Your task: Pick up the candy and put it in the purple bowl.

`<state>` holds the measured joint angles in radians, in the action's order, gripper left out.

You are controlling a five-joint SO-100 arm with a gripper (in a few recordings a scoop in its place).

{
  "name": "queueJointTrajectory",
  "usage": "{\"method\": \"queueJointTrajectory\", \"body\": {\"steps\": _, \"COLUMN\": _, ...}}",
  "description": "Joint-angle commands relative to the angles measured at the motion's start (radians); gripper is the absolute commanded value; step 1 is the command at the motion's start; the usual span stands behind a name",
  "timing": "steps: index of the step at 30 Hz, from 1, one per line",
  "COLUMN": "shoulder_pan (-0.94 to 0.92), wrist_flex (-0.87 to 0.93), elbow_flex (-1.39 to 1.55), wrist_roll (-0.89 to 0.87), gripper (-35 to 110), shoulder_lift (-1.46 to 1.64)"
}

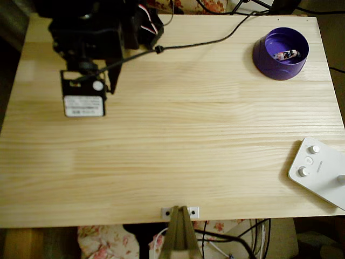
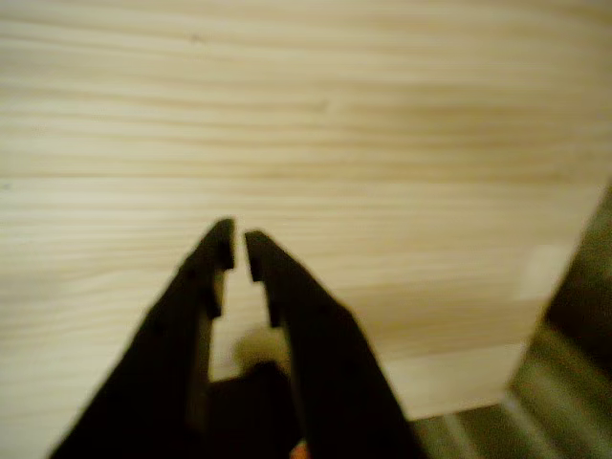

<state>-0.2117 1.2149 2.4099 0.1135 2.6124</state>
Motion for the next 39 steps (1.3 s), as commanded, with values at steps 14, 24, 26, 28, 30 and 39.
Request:
{"method": "queueJointTrajectory", "body": {"steps": 14, "shoulder_pan": -0.017, "wrist_flex": -0.048, "elbow_flex": 0.480, "wrist_roll": -0.169, "gripper": 0, "shoulder_lift": 0.551}}
{"method": "queueJointTrajectory", "body": {"steps": 24, "shoulder_pan": -0.008, "wrist_flex": -0.034, "elbow_flex": 0.552, "wrist_roll": -0.163, "gripper": 0, "shoulder_lift": 0.644}}
{"method": "queueJointTrajectory", "body": {"steps": 26, "shoulder_pan": 0.002, "wrist_flex": -0.012, "elbow_flex": 0.558, "wrist_roll": -0.155, "gripper": 0, "shoulder_lift": 0.680}}
{"method": "queueJointTrajectory", "body": {"steps": 28, "shoulder_pan": 0.003, "wrist_flex": -0.008, "elbow_flex": 0.560, "wrist_roll": -0.155, "gripper": 0, "shoulder_lift": 0.687}}
{"method": "queueJointTrajectory", "body": {"steps": 30, "shoulder_pan": 0.000, "wrist_flex": -0.008, "elbow_flex": 0.560, "wrist_roll": -0.158, "gripper": 0, "shoulder_lift": 0.687}}
{"method": "queueJointTrajectory", "body": {"steps": 39, "shoulder_pan": 0.003, "wrist_flex": -0.008, "elbow_flex": 0.561, "wrist_roll": -0.152, "gripper": 0, "shoulder_lift": 0.687}}
